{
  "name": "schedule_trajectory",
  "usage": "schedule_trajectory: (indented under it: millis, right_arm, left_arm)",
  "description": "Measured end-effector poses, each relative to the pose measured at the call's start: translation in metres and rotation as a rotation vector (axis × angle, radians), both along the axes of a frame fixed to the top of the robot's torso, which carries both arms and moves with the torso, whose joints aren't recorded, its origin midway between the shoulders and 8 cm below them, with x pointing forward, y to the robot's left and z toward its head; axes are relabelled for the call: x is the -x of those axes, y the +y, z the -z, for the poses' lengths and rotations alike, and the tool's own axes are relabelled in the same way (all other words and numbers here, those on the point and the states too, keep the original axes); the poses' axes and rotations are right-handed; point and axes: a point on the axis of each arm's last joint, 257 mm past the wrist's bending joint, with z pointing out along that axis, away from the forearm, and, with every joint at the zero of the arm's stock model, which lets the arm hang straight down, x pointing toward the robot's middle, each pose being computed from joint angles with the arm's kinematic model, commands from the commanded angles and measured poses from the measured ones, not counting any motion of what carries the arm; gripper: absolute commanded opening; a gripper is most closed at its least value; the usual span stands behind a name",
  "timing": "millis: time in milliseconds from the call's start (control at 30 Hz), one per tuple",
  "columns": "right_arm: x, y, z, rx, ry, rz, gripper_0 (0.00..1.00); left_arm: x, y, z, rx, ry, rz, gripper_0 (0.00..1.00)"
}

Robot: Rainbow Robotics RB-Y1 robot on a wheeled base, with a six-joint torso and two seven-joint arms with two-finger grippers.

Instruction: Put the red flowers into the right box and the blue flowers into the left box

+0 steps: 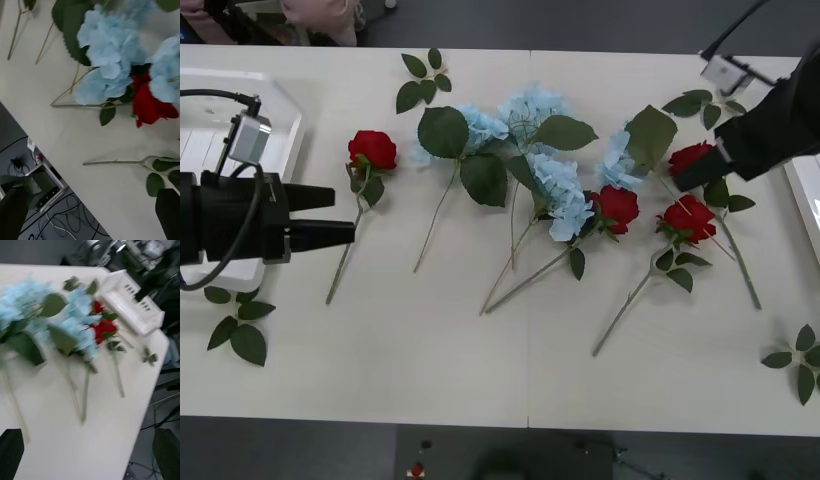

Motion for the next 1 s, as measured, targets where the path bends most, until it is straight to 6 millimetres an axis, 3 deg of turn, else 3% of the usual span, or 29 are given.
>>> schedule_trajectory:
  millis: [133, 267, 433, 567, 733, 1000]
  right_arm:
    - [-0.034, -0.072, -0.005, 0.176, 0.01, 0.272, 1.0]
    - [-0.077, -0.114, 0.014, 0.268, -0.061, 0.456, 1.0]
    - [-0.105, -0.158, 0.067, 0.379, -0.105, 0.559, 1.0]
    - [-0.116, -0.187, 0.097, 0.432, -0.135, 0.609, 1.0]
    - [-0.12, -0.201, 0.117, 0.507, -0.169, 0.597, 1.0]
    - [-0.124, -0.181, 0.147, 0.521, -0.173, 0.559, 1.0]
  left_arm:
    - [-0.04, 0.06, 0.046, -0.087, 0.144, -0.194, 1.0]
    - [-0.071, 0.089, 0.082, -0.225, 0.149, -0.244, 1.0]
    - [-0.117, 0.087, 0.094, -0.282, 0.126, -0.274, 1.0]
    - [-0.143, 0.066, 0.098, -0.267, 0.108, -0.283, 1.0]
    - [-0.16, 0.055, 0.112, -0.301, 0.09, -0.295, 1.0]
    - [-0.171, 0.062, 0.135, -0.343, 0.113, -0.33, 1.0]
